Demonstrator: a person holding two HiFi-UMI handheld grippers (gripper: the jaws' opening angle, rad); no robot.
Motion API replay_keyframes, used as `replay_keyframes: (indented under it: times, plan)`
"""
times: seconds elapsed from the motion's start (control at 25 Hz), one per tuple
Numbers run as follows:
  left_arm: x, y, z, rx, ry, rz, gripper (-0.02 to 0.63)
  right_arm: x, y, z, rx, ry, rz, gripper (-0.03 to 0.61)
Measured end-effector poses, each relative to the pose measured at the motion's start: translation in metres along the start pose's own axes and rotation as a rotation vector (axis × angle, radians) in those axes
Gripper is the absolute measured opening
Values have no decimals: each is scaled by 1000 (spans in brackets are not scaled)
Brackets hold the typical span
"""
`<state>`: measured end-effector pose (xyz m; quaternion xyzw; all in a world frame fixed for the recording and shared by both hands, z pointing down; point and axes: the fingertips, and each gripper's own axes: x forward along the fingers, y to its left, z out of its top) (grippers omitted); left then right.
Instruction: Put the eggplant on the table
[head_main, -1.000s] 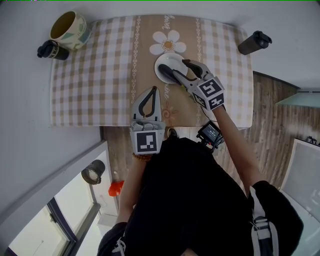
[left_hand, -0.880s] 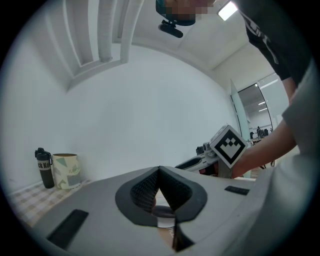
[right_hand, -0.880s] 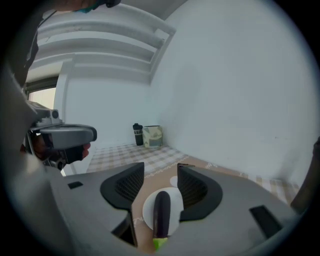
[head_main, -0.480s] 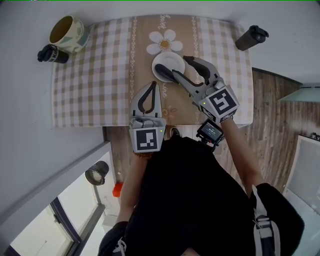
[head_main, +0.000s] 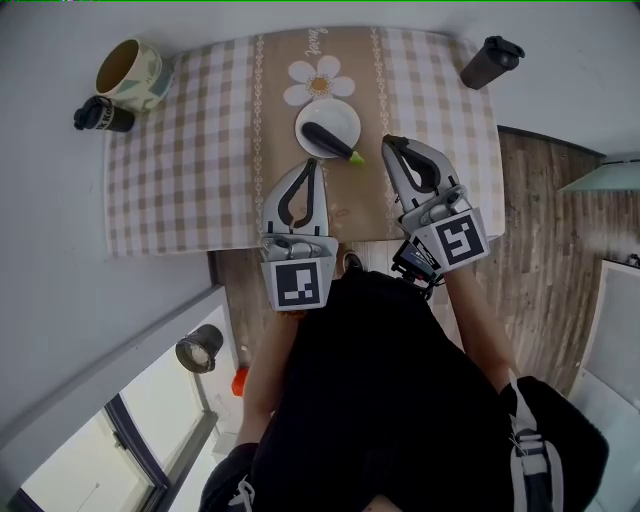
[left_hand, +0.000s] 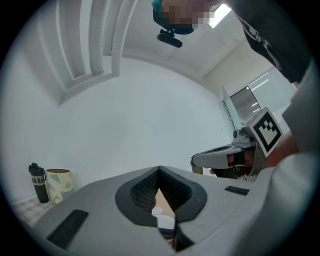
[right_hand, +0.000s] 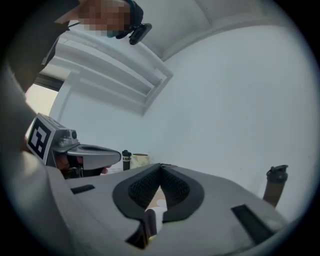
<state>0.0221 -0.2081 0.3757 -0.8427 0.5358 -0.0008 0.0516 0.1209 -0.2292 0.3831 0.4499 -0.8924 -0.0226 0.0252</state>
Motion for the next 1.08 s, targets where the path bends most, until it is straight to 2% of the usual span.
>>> replay_keyframes:
  times: [0.12,0.36,0.52,0.76,0.92,1.08]
  plan:
    - [-13,-8,2,-16,0,0,3,-20,3,1,-32,5,-29,6]
    - [-39,-31,5,-16,0,4,3,-53,13,9,-28,-23,-21,6]
    - [-52,-47,-1,0,12,0,3,-67,17,4,-39,-33,-9,6]
    - [-76,-69,-13,-21,27,0,3,-97,25,-10,-39,-8,-11,6]
    - [-89,-74,-17,-50,42,-2,3,-111,29,-17,-33,24,-14,6]
    - [-98,-68,-12,-33,49,-5,3,-113,39,-14,-42,30,4,6]
